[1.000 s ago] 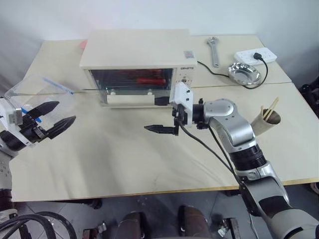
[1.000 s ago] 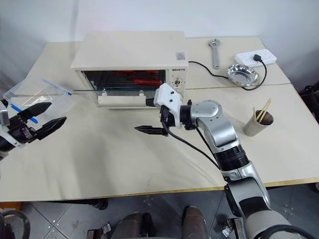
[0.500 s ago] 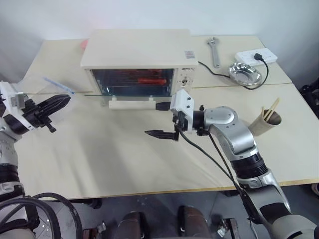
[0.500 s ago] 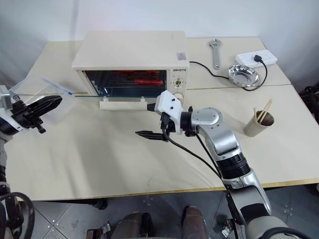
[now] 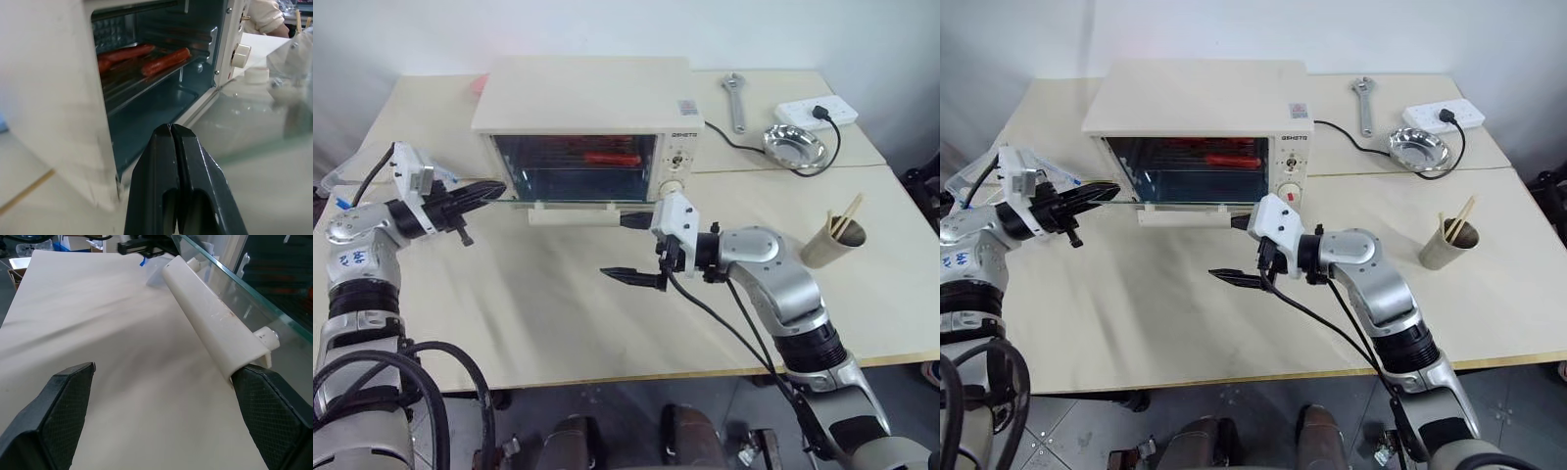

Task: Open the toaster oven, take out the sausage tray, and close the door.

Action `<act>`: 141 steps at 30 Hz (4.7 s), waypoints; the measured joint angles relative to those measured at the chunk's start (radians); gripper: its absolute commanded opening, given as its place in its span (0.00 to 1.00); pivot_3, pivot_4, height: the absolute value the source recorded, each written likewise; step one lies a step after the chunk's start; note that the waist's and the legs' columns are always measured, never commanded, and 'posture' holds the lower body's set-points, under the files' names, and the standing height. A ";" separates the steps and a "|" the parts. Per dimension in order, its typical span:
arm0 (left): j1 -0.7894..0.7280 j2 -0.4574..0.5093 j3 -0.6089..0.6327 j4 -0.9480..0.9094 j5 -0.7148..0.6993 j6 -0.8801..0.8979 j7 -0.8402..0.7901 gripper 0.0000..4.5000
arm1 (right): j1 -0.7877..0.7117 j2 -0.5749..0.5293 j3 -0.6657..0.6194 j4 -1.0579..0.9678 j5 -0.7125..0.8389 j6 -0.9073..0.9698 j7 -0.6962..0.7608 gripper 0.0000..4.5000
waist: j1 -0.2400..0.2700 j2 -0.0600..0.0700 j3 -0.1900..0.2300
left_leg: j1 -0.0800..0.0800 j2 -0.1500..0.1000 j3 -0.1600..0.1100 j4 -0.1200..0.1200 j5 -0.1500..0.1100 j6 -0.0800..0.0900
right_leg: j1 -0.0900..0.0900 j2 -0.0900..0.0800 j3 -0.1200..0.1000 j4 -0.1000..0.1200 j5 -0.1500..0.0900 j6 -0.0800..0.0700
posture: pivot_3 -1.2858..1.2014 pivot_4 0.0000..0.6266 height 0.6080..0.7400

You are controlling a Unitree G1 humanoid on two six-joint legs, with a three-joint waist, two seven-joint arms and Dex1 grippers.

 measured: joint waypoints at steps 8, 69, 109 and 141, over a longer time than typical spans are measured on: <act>-0.024 -0.005 -0.040 0.052 0.040 -0.005 -0.079 0.01 | 0.070 -0.048 0.005 -0.094 0.006 0.067 -0.015 1.00 | 0.007 -0.001 0.000 | 0.000 0.000 0.000 0.000 0.000 0.000 | 0.000 0.000 0.000 0.000 0.000 0.000 | 0.52 0.24 1.00; 0.669 -0.353 0.188 -0.919 -0.211 0.074 0.590 0.99 | -0.541 0.236 0.307 0.886 -0.758 -0.365 -0.574 1.00 | -0.006 -0.004 0.000 | 0.000 0.002 0.000 0.003 -0.001 0.000 | -0.001 -0.001 0.000 0.002 0.001 -0.001 | 0.52 0.24 1.00; 0.514 -0.309 0.148 -0.774 -0.198 0.079 0.586 1.00 | -0.611 0.270 0.354 1.050 -0.923 -0.437 -0.737 0.01 | -0.030 -0.004 0.000 | 0.000 0.003 0.001 0.000 -0.002 0.000 | -0.001 0.000 -0.001 0.001 0.000 -0.001 | 0.52 0.24 1.00; 0.367 -0.269 0.141 -0.561 -0.165 0.014 0.477 1.00 | -0.139 0.043 0.362 0.201 -1.057 -0.352 -0.518 0.01 | -0.012 -0.004 0.000 | -0.001 0.002 0.001 0.001 -0.002 0.000 | -0.001 0.000 -0.001 0.000 0.000 -0.001 | 0.52 0.24 1.00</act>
